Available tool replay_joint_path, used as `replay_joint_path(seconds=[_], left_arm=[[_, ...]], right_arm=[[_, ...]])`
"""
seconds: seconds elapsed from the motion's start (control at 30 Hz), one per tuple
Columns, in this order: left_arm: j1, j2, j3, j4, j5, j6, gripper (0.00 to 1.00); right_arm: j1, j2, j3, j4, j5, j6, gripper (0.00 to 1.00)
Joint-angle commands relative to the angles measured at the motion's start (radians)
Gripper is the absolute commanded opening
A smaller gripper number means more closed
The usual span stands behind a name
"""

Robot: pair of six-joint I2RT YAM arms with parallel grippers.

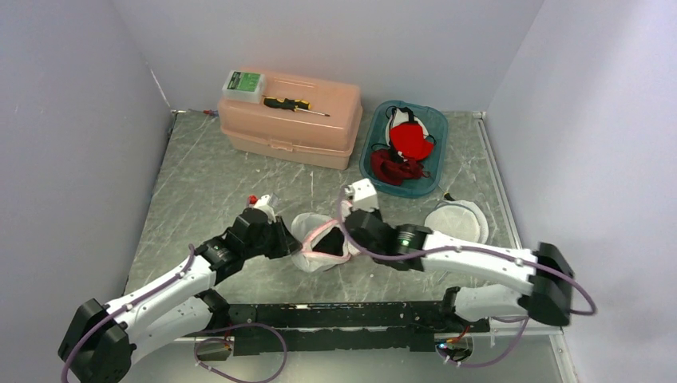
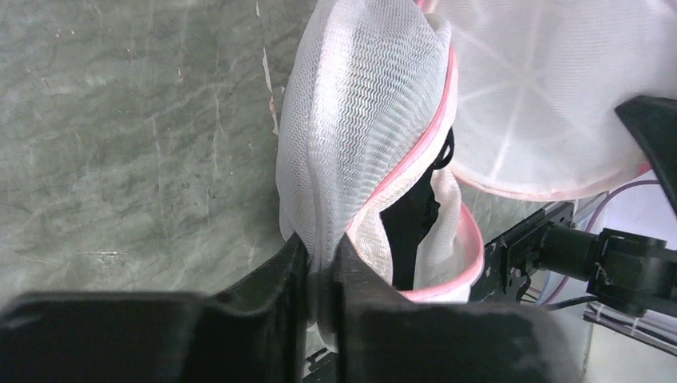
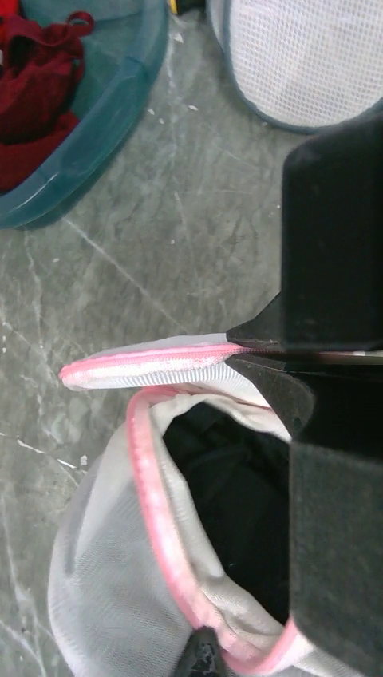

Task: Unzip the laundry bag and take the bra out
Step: Open the laundry bag at the center of the board.

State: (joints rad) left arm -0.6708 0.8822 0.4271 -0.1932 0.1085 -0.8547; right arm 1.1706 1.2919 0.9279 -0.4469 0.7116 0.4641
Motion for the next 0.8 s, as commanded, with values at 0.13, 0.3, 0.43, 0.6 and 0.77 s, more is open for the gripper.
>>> replay_joint_path(seconds=[0.13, 0.3, 0.43, 0.6, 0.77], left_arm=[[0.002, -0.164, 0.092, -0.217, -0.105, 0.023, 0.80], [0.002, -0.212, 0.200, -0.332, -0.129, 0.086, 0.84], [0.002, -0.137, 0.272, -0.309, -0.043, 0.139, 0.83], [0.002, 0.040, 0.368, -0.346, -0.008, 0.231, 0.81], [0.002, 0.210, 0.418, -0.430, -0.049, 0.308, 0.81]], right_arm=[[-0.048, -0.410, -0.272, 0.267, -0.265, -0.127, 0.00], [-0.051, -0.512, -0.293, 0.275, -0.304, -0.163, 0.00], [-0.050, -0.555, -0.293, 0.279, -0.330, -0.190, 0.00], [-0.050, -0.538, -0.297, 0.268, -0.334, -0.195, 0.00], [-0.051, -0.560, -0.332, 0.259, -0.312, -0.182, 0.00]])
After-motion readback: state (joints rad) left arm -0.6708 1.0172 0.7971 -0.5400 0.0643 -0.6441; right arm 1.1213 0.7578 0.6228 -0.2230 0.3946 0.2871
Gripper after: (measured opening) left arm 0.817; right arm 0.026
